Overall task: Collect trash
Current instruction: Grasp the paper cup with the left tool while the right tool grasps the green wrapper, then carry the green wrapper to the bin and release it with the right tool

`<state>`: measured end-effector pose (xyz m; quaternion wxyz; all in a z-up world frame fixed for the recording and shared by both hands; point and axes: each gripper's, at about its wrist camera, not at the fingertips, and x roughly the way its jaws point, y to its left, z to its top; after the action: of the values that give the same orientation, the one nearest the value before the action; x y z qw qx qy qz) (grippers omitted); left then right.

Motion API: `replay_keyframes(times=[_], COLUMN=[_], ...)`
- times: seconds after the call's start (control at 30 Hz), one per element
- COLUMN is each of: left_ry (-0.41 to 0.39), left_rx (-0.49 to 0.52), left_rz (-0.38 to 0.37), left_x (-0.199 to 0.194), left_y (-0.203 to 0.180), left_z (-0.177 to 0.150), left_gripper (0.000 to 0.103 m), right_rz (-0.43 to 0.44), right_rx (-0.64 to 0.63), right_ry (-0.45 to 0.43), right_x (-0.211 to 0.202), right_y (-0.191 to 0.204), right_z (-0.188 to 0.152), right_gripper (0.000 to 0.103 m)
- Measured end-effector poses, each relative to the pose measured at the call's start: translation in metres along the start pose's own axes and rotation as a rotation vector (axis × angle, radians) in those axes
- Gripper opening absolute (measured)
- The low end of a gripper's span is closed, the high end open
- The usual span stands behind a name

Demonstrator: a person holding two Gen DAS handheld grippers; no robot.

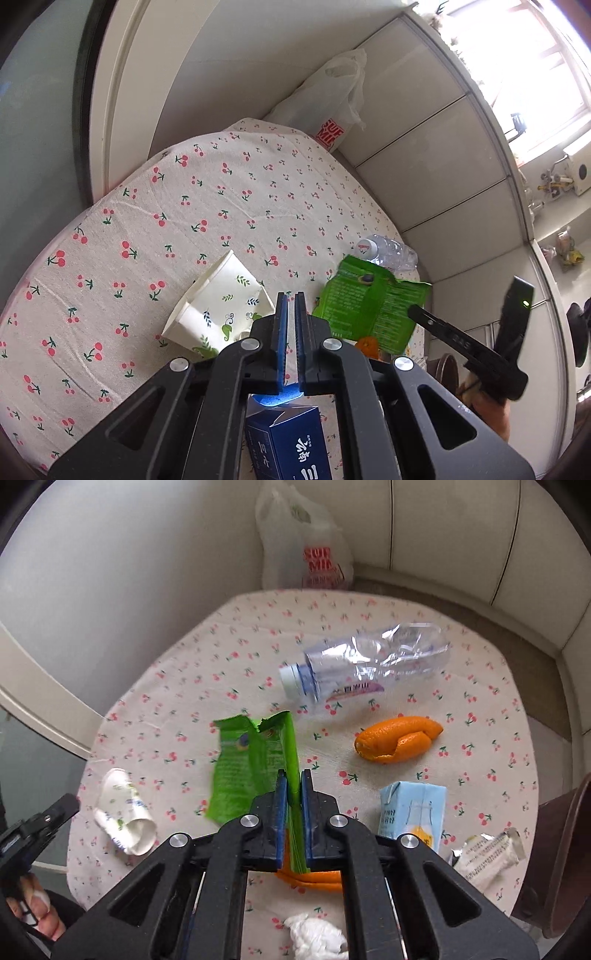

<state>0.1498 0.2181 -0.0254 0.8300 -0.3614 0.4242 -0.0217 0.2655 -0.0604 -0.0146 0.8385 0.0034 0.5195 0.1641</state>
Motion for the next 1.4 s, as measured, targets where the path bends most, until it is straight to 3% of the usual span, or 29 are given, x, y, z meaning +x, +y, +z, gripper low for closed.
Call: replay_keyframes(times=[0.23,0.37,0.43,0.5,0.57,0.73,0.83,0.93,1.0,1.03,1.07,1.1,1.4], left_ry=[-0.042,-0.049,-0.026,-0.018,-0.016,0.051,0.07,0.081,0.046,0.04,0.048,0.052,-0.006], left_rx=[0.008,-0.048,-0.108,-0.205,-0.312,-0.318,-0.369,-0.428,-0.414,-0.401,-0.377,-0.367,-0.197], left_rz=[-0.007,0.041,0.059,0.095,0.107,0.082,0.097,0.059,0.053,0.05,0.047,0.049,0.07], left_x=[-0.012,-0.013,-0.009,-0.005,-0.003,0.019,0.037,0.058,0.06,0.062,0.066,0.069,0.062], left_y=[-0.003,0.009,0.023,0.042,0.059,0.051,0.052,0.057,0.05,0.048,0.044,0.043,0.014], left_z=[0.001,0.005,0.009,0.006,-0.002,-0.017,-0.024,-0.023,-0.021,-0.02,-0.019,-0.018,-0.017], left_gripper=[0.004,0.006,0.014,0.054,0.061,0.061,0.061,0.059,0.054,0.048,0.032,0.029,0.026], right_rz=[0.035,0.069,0.078,0.085,0.102,0.12,0.126,0.132,0.142,0.147,0.149,0.152,0.156], right_rx=[0.03,0.07,0.081,0.095,0.117,0.165,0.172,0.166,0.169,0.171,0.171,0.171,0.173], right_ry=[-0.181,-0.256,-0.296,-0.327,-0.346,-0.357,-0.351,-0.362,-0.362,-0.362,-0.362,-0.361,-0.379], right_x=[-0.064,-0.095,-0.112,-0.124,-0.132,-0.134,-0.131,-0.132,-0.132,-0.133,-0.133,-0.133,-0.142], right_y=[0.0,-0.01,-0.016,-0.022,-0.031,-0.055,-0.064,-0.069,-0.072,-0.074,-0.075,-0.076,-0.078], right_z=[-0.013,-0.025,-0.034,-0.041,-0.047,-0.062,-0.064,-0.066,-0.067,-0.068,-0.068,-0.069,-0.074], right_gripper=[0.006,0.006,0.006,0.006,0.006,0.006,0.006,0.006,0.006,0.006,0.006,0.007,0.007])
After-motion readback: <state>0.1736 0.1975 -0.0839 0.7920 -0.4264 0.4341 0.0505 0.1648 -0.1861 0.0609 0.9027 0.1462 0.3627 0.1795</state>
